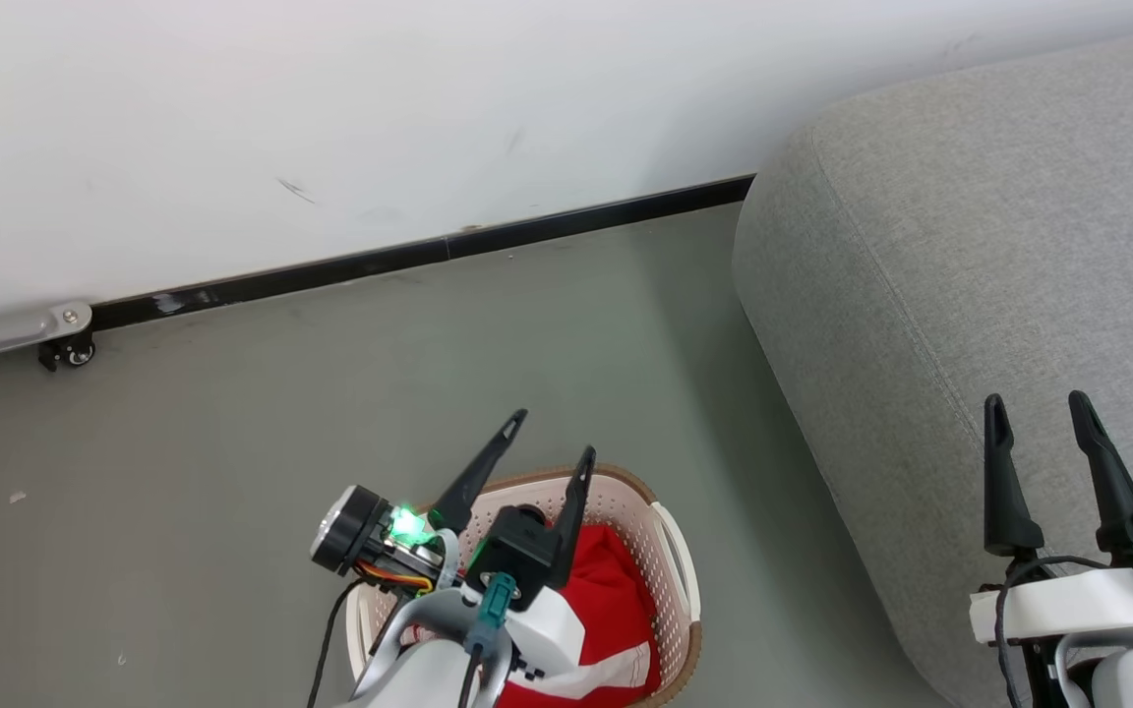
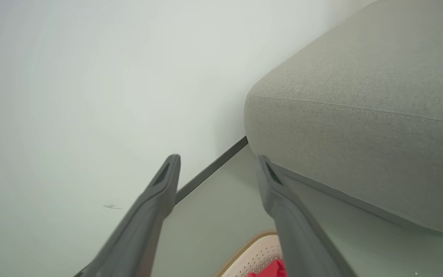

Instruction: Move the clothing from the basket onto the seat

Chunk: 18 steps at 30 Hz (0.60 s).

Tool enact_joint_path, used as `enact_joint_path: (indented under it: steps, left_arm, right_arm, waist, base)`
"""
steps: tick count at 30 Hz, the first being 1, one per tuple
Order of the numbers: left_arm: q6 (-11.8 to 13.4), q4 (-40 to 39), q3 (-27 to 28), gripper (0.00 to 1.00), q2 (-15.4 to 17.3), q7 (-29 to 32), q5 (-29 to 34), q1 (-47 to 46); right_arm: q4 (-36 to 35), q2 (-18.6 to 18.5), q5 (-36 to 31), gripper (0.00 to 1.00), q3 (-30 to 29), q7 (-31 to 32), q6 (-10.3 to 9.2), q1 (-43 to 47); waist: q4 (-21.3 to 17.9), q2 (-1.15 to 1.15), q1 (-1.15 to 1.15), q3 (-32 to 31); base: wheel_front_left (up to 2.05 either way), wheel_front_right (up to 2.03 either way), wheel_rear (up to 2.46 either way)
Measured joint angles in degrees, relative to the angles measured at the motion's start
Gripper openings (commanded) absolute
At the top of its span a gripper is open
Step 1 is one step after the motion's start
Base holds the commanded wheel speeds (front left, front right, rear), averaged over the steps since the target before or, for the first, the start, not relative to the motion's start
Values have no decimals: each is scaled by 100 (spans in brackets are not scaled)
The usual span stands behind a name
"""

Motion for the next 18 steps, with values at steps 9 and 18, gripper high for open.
enact_joint_path:
  steps: [9, 18]
  left_arm:
    - [220, -314, 315, 100, 0, -8, -203, 127]
    - [405, -754, 723, 100, 180, -47, -397, 241]
  right_arm:
    - [-40, 0, -21, 100, -48, 0, 0, 83]
    - [-107, -30, -63, 100, -56, 0, 0, 109]
  waist:
    - [62, 0, 0, -118]
    - [171, 0, 0, -249]
  base:
    - [0, 0, 0]
    - [0, 0, 0]
